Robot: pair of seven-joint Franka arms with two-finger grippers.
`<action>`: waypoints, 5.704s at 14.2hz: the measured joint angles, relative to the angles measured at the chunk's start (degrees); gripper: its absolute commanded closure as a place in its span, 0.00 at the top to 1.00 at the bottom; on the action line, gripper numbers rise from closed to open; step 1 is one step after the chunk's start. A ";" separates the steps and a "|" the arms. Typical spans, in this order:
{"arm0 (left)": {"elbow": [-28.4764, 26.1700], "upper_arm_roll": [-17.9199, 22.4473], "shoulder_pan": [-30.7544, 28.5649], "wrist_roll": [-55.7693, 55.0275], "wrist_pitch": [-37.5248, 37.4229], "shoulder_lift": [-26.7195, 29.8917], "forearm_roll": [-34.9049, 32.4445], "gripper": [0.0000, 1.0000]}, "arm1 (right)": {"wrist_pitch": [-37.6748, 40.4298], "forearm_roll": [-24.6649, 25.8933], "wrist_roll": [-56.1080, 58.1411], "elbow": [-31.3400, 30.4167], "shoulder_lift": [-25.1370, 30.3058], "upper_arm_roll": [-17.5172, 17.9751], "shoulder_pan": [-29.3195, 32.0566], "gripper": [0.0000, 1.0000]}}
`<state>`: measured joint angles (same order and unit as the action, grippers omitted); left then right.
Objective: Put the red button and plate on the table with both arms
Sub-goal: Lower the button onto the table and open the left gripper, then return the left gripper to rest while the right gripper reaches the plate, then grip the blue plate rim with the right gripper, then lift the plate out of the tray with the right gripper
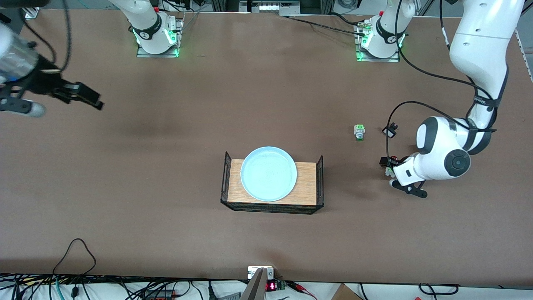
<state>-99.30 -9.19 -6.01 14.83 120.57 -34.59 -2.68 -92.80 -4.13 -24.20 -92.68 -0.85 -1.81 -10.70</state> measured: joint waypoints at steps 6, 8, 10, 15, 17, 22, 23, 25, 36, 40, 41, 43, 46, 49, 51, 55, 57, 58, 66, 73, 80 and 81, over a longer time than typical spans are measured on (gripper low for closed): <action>12.47 -0.51 0.14 -0.03 -23.49 5.99 0.00 1.00 | -7.03 -3.75 -20.44 -0.02 -3.08 0.31 -11.92 1.00; 17.96 -0.88 0.18 -0.17 -32.39 7.51 0.00 1.00 | -11.39 -4.24 -25.21 -0.04 -4.78 0.35 -15.78 1.00; 21.58 -1.58 0.31 -2.42 -39.66 9.84 0.00 1.00 | -15.68 -4.25 -27.41 -0.09 -6.92 0.37 -19.18 1.00; 21.82 -2.10 0.93 -6.18 -39.18 19.03 0.00 1.00 | -22.34 -4.25 -35.31 -0.12 -11.47 0.36 -25.34 1.00; 15.60 -0.82 1.43 -6.78 -25.93 23.72 0.00 1.00 | -24.04 -4.25 -41.13 -0.13 -13.11 0.35 -26.52 1.00; -2.11 5.38 2.60 -6.83 -17.38 35.09 0.01 1.00 | -31.48 -4.26 -53.34 0.44 -18.54 0.15 -27.10 1.00; -3.63 6.18 2.79 -6.83 -17.64 36.62 0.03 1.00 | -34.01 -4.26 -54.69 0.60 -19.80 0.01 -27.08 1.00; -4.02 6.50 3.02 -6.83 -20.68 37.94 0.18 1.00 | -37.33 -4.26 -55.69 1.32 -21.72 -0.12 -27.08 1.00; -2.66 6.69 3.33 -9.95 -24.90 38.07 0.38 1.00 | -45.21 -4.28 -58.00 7.06 -32.24 -0.22 -27.21 1.00; -2.66 6.87 3.32 -10.03 -25.75 38.07 0.38 1.00 | -45.21 -4.30 -60.66 7.16 -33.20 -0.24 -27.19 1.00; -2.66 6.89 3.32 -10.04 -25.89 38.07 0.38 1.00 | -45.21 -4.30 -60.83 7.16 -33.39 -0.24 -27.20 1.00; -2.66 6.91 3.31 -10.06 -26.04 38.07 0.38 1.00 | -45.21 -4.30 -60.99 7.17 -33.92 -0.24 -27.23 1.00; -2.66 6.97 3.19 -10.11 -26.44 38.06 0.46 1.00 | -45.22 -4.30 -61.04 7.17 -34.59 -0.24 -27.27 1.00; -2.66 7.21 2.83 -10.17 -27.26 37.98 2.86 1.00 | -45.25 -4.30 -61.05 7.19 -35.24 -0.23 -27.46 0.73; -2.66 7.39 2.34 -10.17 -27.36 37.83 3.35 1.00 | -45.31 -4.30 -61.05 7.23 -35.43 -0.23 -27.59 0.48; -2.66 7.43 2.15 -10.17 -27.41 37.81 3.49 1.00 | -45.34 -4.30 -61.20 7.32 -35.43 -0.23 -27.63 0.16; -2.66 7.44 2.15 -10.17 -27.43 37.80 3.50 1.00 | -45.22 -4.29 -61.07 7.36 -35.28 -0.22 -27.90 0.01; -2.66 7.44 2.15 -10.17 -27.44 37.80 3.50 1.00 | -45.34 -4.28 -61.00 7.45 -35.24 -0.22 -28.18 0.00; -2.66 7.44 2.14 -10.17 -27.45 37.80 3.50 1.00 | -45.45 -4.28 -60.99 7.95 -35.30 -0.22 -28.63 0.00; -2.67 7.44 2.14 -10.17 -27.45 37.79 3.50 1.00 | -45.44 -4.29 -61.00 9.24 -31.91 -0.21 -29.94 0.00; -2.67 7.44 2.13 -10.17 -27.45 37.78 3.50 1.00 | -32.68 -4.30 -57.23 9.58 -22.06 -0.89 -28.07 0.00; -2.67 7.44 2.13 -10.17 -27.45 37.78 3.50 1.00 | -29.13 -4.48 -54.89 9.59 -20.27 -1.01 -26.81 0.00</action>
<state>-101.96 -1.76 -3.89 4.66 93.11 3.19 0.82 -121.93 -8.61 -79.09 -83.09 -21.12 -2.82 -37.51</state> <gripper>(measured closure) 0.000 0.960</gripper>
